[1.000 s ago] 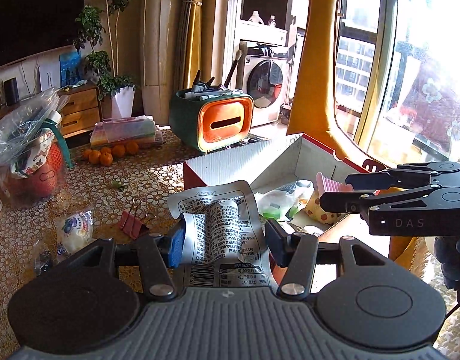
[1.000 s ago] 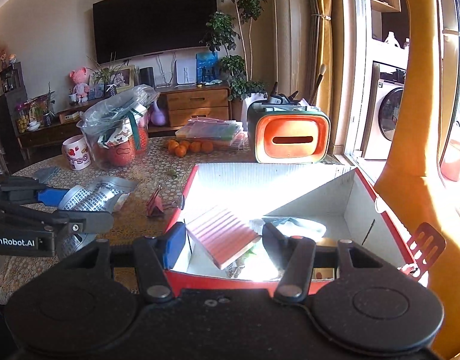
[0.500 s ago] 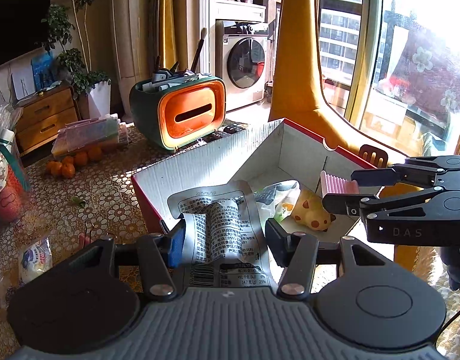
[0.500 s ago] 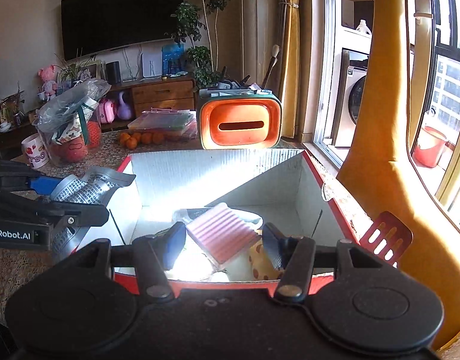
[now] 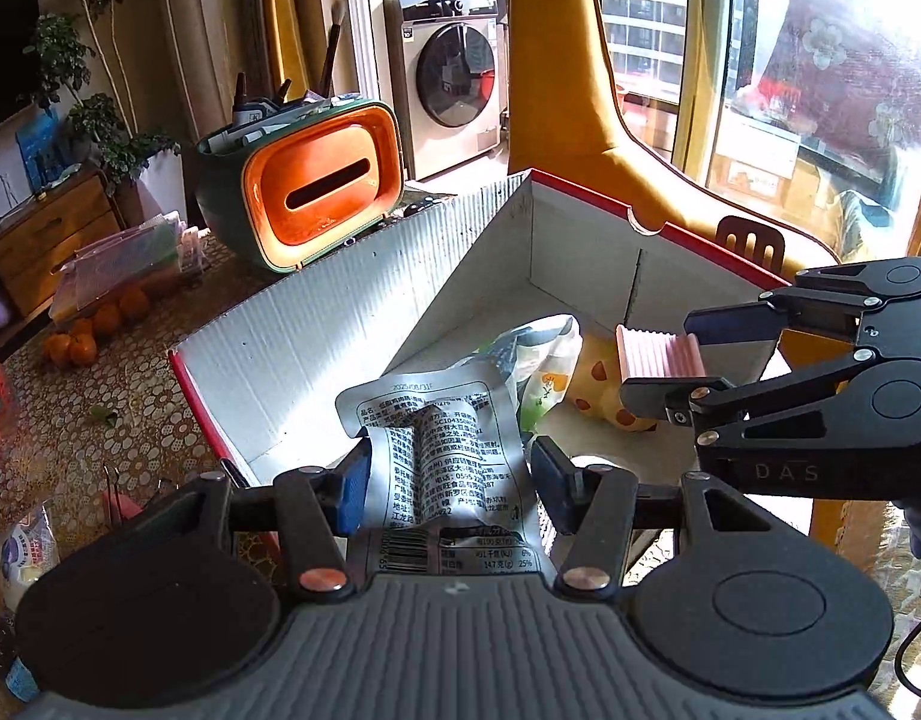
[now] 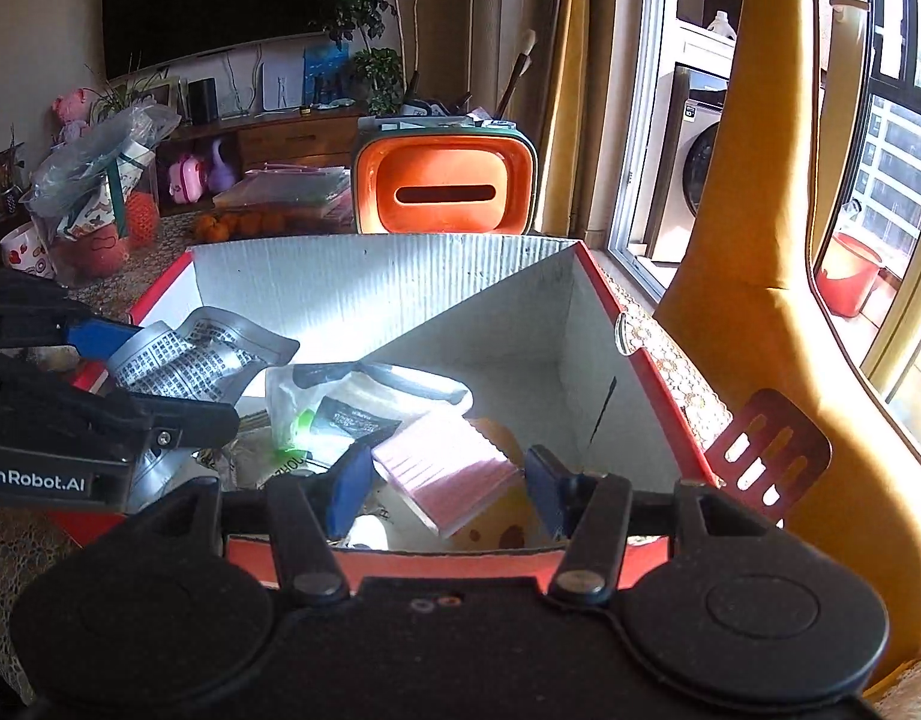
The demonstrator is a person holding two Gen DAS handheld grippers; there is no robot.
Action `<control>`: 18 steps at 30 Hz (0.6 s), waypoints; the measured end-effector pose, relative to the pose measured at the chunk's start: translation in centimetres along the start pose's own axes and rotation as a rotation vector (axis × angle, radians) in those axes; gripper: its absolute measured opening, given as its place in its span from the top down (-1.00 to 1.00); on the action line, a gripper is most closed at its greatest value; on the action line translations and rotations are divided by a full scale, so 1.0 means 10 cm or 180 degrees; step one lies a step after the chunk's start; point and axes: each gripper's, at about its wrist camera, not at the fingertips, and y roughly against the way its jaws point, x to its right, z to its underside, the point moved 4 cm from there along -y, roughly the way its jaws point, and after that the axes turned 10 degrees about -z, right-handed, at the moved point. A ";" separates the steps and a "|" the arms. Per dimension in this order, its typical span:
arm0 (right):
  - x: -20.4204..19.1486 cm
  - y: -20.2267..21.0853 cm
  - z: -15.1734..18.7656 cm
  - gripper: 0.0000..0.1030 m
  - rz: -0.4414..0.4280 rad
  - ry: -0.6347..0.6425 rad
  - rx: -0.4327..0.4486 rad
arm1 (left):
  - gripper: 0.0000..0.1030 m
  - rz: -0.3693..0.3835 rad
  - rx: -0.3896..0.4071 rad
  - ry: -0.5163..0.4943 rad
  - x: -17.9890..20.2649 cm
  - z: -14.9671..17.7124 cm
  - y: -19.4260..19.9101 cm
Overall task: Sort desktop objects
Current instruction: 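Open both tools to drop the sponge and blister pack into the box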
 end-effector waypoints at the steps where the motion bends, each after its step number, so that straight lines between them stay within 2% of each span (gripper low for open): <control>1: 0.00 -0.01 0.01 -0.08 -0.0003 0.0003 -0.0006 | -0.05 0.0015 -0.0034 -0.0008 0.01 0.02 -0.03; 12: -0.01 -0.07 -0.01 -0.10 -0.0050 -0.0022 -0.0047 | -0.05 0.0131 -0.0194 0.0118 -0.06 0.09 -0.12; 14: -0.01 -0.07 -0.01 -0.16 -0.0046 -0.0034 -0.0051 | -0.12 0.0129 -0.0173 0.0126 -0.06 0.10 -0.10; 15: -0.01 -0.06 -0.01 -0.21 -0.0037 -0.0035 -0.0046 | -0.21 0.0128 -0.0158 0.0129 -0.06 0.10 -0.09; 18: -0.01 -0.04 -0.01 -0.25 -0.0037 -0.0044 -0.0026 | -0.27 0.0135 -0.0116 0.0149 -0.07 0.11 -0.03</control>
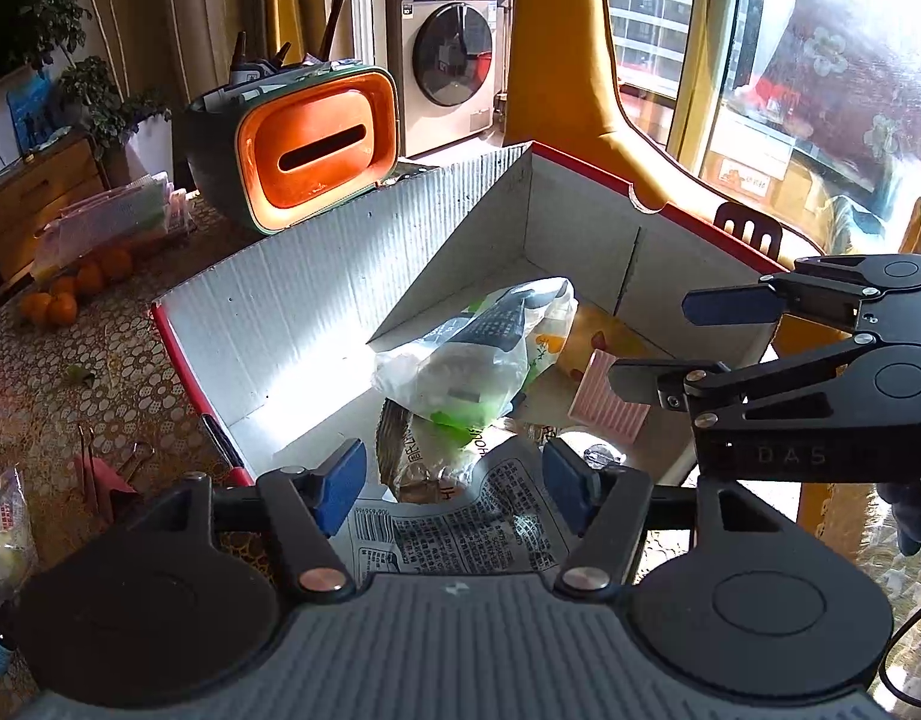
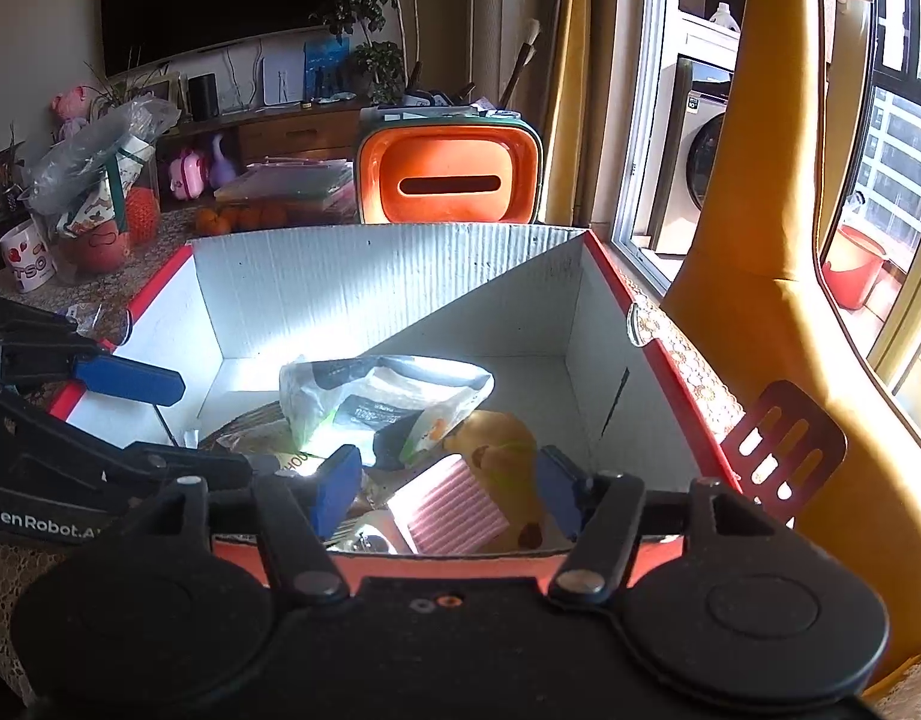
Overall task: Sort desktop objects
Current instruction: 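Open both tools to drop the sponge and blister pack into the box, then withdraw both tools from the box back over the table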
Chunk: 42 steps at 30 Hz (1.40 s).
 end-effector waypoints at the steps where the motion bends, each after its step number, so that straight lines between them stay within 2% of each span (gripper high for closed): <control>1: 0.00 0.01 0.00 -0.25 0.0004 -0.0005 0.0003 | -0.31 -0.0003 0.0013 0.0007 0.00 0.00 0.02; 5: -0.01 0.05 -0.01 -0.34 0.0001 -0.0039 0.0030 | -0.46 -0.0022 0.0065 0.0048 -0.03 0.02 0.09; 9: -0.05 0.11 -0.02 -0.36 -0.0030 -0.0077 0.0068 | -0.47 -0.0012 0.0120 0.0097 -0.08 0.04 0.19; 12: -0.09 0.17 -0.01 -0.45 -0.0057 -0.0099 0.0094 | -0.47 0.0006 0.0180 0.0141 -0.12 0.06 0.28; 18: -0.21 0.31 -0.04 -0.47 -0.0112 -0.0133 0.0168 | -0.55 0.0066 0.0305 0.0237 -0.19 0.11 0.49; 21: -0.29 0.39 -0.05 -0.60 -0.0148 -0.0153 0.0214 | -0.55 0.0068 0.0355 0.0291 -0.25 0.16 0.59; 28: -0.51 0.54 -0.05 -0.63 -0.0235 -0.0172 0.0263 | -0.56 0.0047 0.0429 0.0564 -0.48 0.31 0.86; 32: -0.65 0.59 -0.03 -0.66 -0.0275 -0.0188 0.0268 | -0.56 -0.0012 0.0496 0.0676 -0.62 0.41 1.01; 38: -0.90 0.67 0.00 -0.67 -0.0356 -0.0229 0.0292 | -0.56 -0.0197 0.0737 0.0780 -0.84 0.63 1.32; 42: -1.10 0.70 0.04 -0.68 -0.0380 -0.0203 0.0277 | -0.56 -0.0255 0.0771 0.0871 -0.99 0.77 1.45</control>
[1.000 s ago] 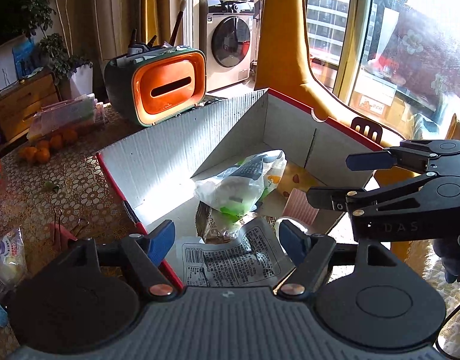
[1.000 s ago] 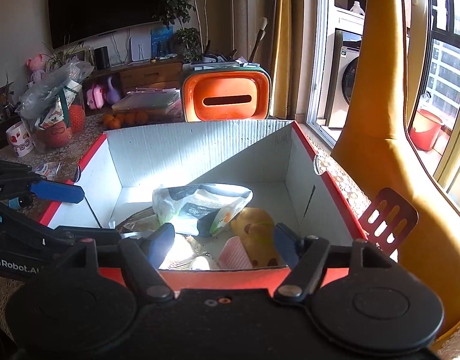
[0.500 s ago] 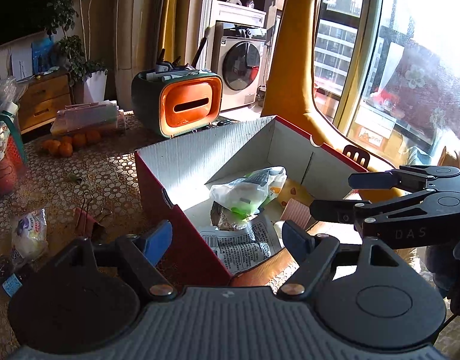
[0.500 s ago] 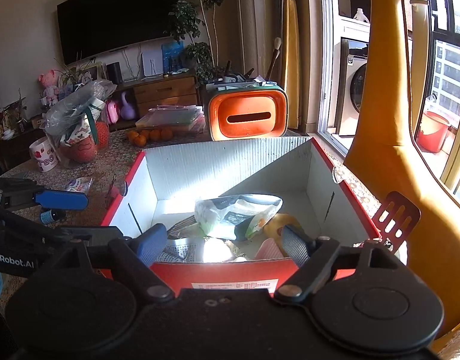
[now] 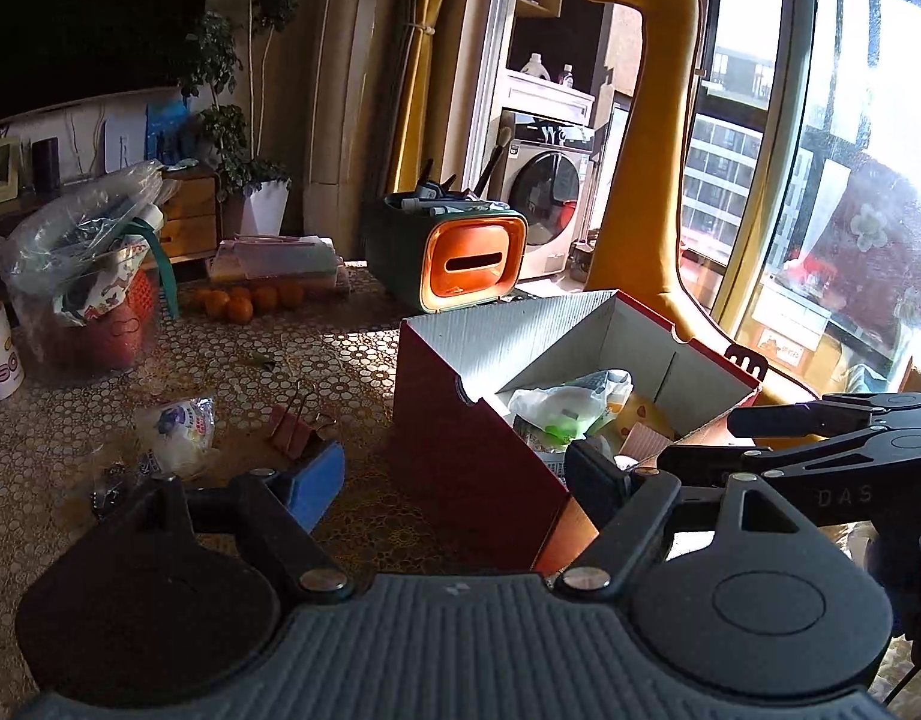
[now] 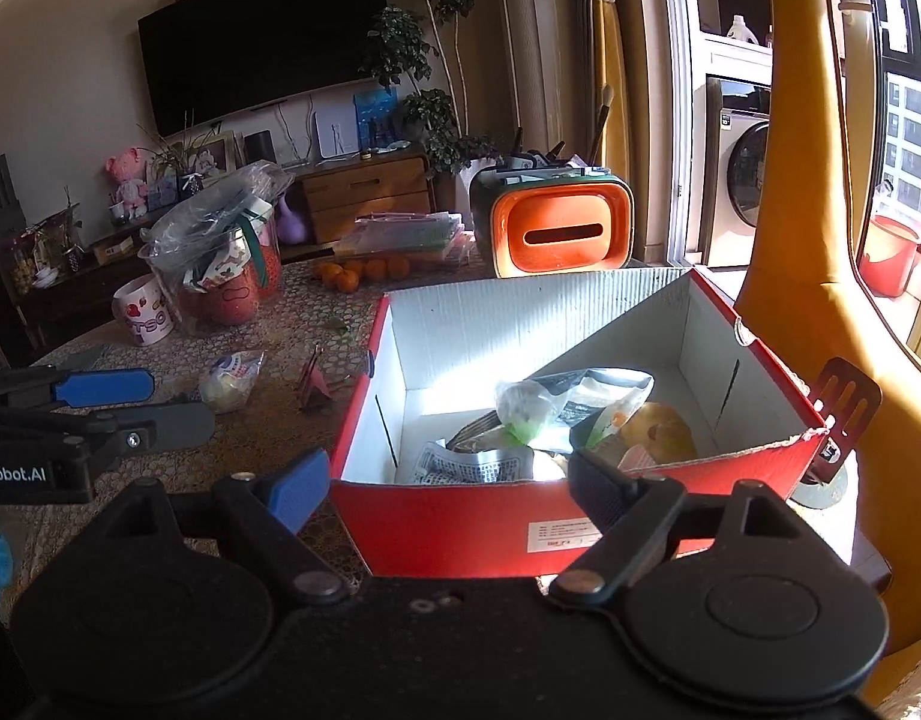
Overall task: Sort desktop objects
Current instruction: 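Withdraw both tools from the box back over the table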
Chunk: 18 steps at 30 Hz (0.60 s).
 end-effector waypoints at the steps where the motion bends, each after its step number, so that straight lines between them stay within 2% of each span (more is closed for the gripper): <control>1: -0.06 0.00 0.01 -0.68 -0.0007 0.0005 -0.0006 | -0.56 -0.0026 0.0002 0.0031 -0.06 0.03 0.04; 12: -0.63 -0.09 0.03 -0.70 -0.0145 0.0096 -0.0034 | -0.56 -0.0130 -0.0021 0.0207 -0.55 0.32 0.24; 18: -0.94 -0.28 -0.02 -0.71 -0.0197 0.0211 -0.0047 | -0.56 -0.0273 -0.0064 0.0289 -0.92 0.40 0.23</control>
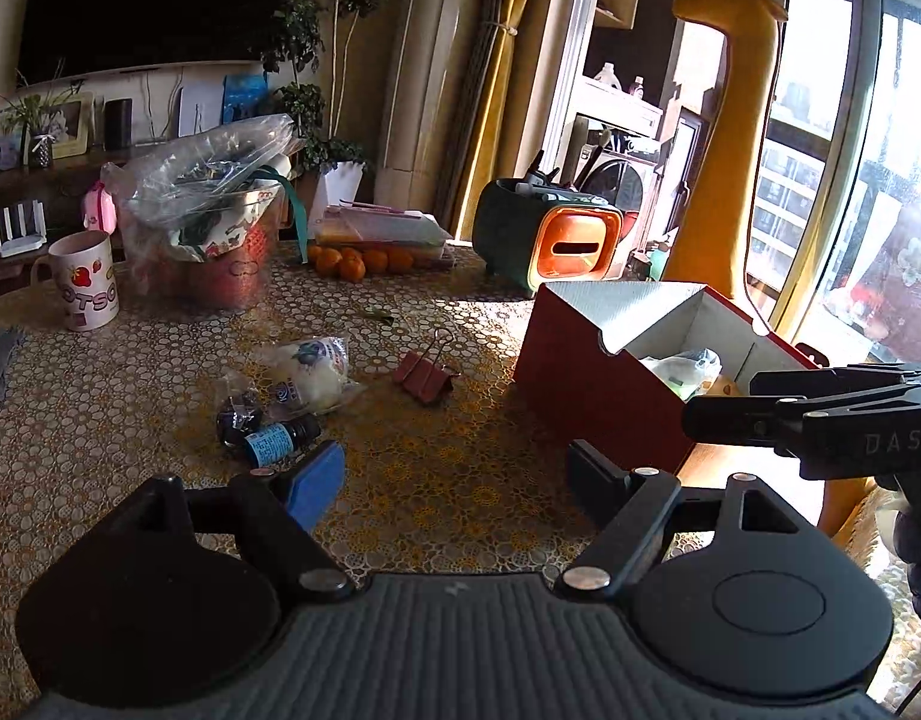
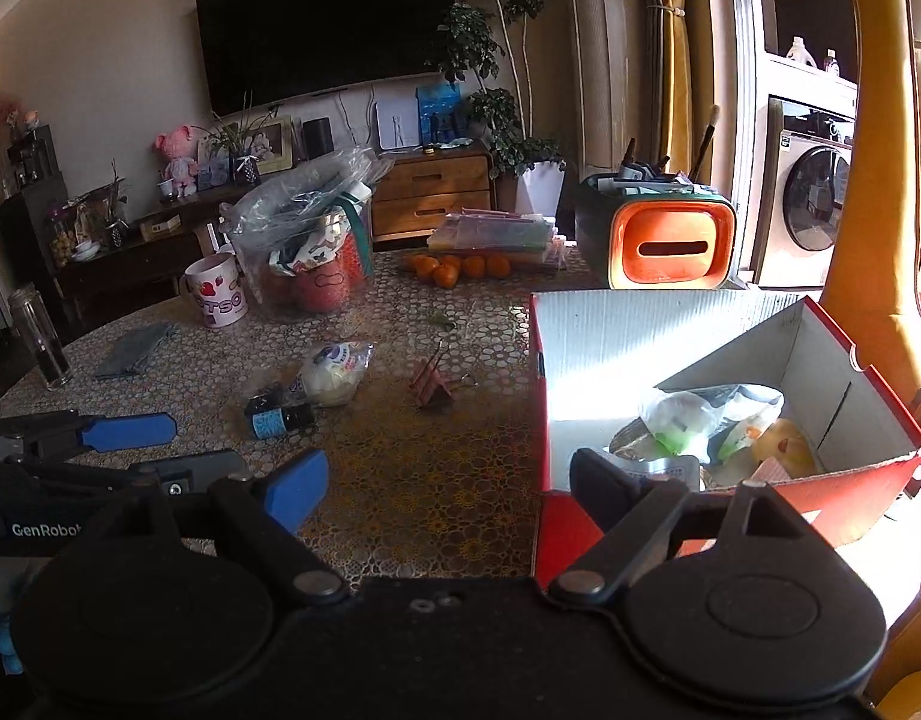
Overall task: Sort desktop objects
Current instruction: 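Withdraw both tools from the box back over the table, then grasp the red binder clip with the right tool while the left tool grasps the clear bag with black item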
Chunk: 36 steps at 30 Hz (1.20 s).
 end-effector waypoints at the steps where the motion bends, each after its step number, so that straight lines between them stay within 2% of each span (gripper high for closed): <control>1: -0.03 -0.05 -0.01 -0.71 -0.0007 0.0007 -0.0007 | -0.56 -0.0036 -0.0010 0.0017 -0.08 0.00 -0.02; 9: -0.19 -0.50 -0.14 -0.79 -0.0055 0.0075 -0.0062 | -0.67 -0.0285 -0.0003 0.0072 -0.51 -0.07 -0.27; 14: -0.24 -0.88 -0.19 -0.79 -0.0018 0.0168 -0.0114 | -0.94 -0.0451 -0.0058 0.0174 -0.76 -0.10 -0.57; 31: -0.05 -2.02 -0.19 -0.78 0.0168 0.0335 -0.0374 | -0.99 -0.0824 -0.0317 0.0134 -1.13 -0.20 -1.48; 36: 0.01 -2.24 -0.18 -0.66 0.0215 0.0344 -0.0413 | -0.99 -0.0882 -0.0375 0.0147 -1.21 -0.22 -1.66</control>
